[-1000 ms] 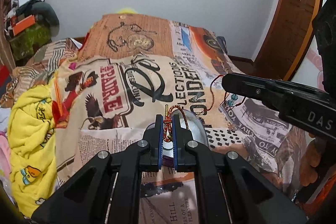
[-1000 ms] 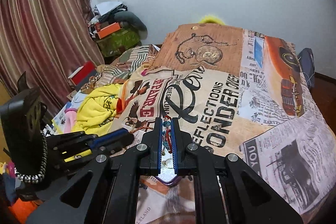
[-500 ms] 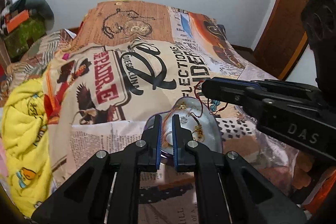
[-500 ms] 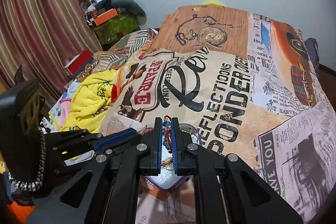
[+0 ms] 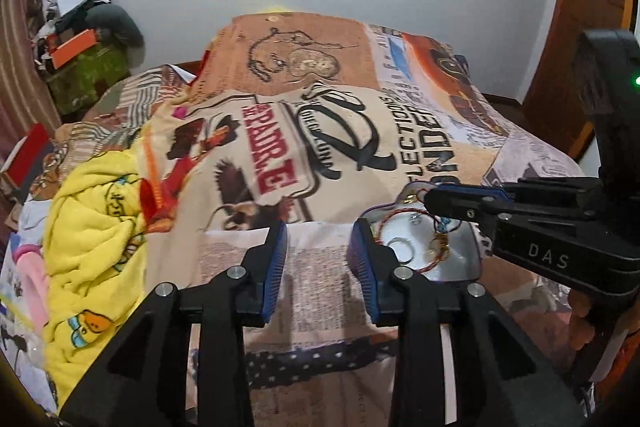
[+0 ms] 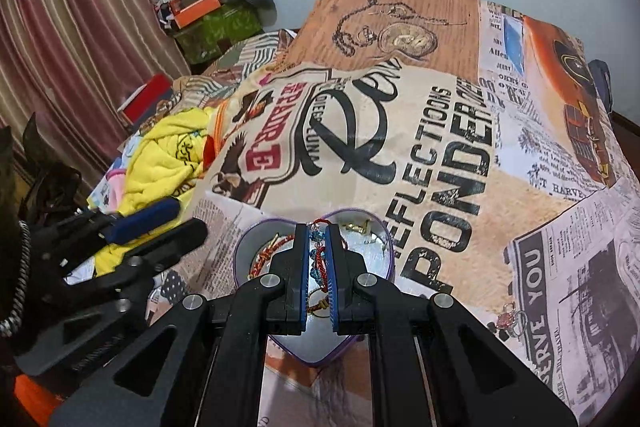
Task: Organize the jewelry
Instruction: 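Lower both bracelets into the heart tin and open both grippers, then move both grippers from the tin toward the small silver charms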
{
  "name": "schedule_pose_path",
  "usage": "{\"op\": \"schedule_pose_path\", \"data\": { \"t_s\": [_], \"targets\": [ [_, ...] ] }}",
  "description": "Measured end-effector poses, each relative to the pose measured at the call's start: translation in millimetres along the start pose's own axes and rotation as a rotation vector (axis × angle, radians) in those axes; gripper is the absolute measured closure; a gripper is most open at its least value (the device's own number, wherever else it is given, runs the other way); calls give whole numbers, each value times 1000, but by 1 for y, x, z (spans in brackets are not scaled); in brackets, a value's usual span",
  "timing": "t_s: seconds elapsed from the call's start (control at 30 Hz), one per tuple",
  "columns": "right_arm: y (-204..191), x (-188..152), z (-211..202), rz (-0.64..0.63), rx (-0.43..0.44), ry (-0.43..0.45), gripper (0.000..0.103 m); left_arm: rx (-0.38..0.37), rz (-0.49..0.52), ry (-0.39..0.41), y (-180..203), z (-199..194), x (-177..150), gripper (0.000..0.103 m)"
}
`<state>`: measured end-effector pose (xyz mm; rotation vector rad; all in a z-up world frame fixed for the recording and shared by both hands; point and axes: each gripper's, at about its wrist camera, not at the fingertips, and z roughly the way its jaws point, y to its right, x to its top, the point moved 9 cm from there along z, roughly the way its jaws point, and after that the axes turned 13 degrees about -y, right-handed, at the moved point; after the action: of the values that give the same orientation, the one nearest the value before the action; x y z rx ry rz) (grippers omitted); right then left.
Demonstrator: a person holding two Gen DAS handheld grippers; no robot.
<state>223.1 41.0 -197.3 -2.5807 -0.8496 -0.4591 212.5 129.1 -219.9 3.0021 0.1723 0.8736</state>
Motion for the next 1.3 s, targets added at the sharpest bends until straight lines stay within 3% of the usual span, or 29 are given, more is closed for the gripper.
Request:
{"op": "schedule_pose_path", "data": {
  "t_s": [0.2,0.37,0.47,0.9,1.1,1.3],
  "targets": [
    [-3,-7,9,-7,6,-66,93,13,-31,-14,-11,0,-7,64],
    [-3,-12,6,-21,-43,-62,66,10,-54,-22,-15,-3,-14,64],
    [-1,-12,1,-21,-69,-46,58,13,-61,-28,-16,-4,-18,63],
    [19,-30,-24,3,-109,-32,55,15,-31,-33,6,-19,-21,57],
    [42,-36,-52,43,-132,18,55,0,33,-11,44,-27,-7,56],
    [90,-48,-87,132,-170,75,55,-51,103,2,95,-27,6,54]
  ]
}}
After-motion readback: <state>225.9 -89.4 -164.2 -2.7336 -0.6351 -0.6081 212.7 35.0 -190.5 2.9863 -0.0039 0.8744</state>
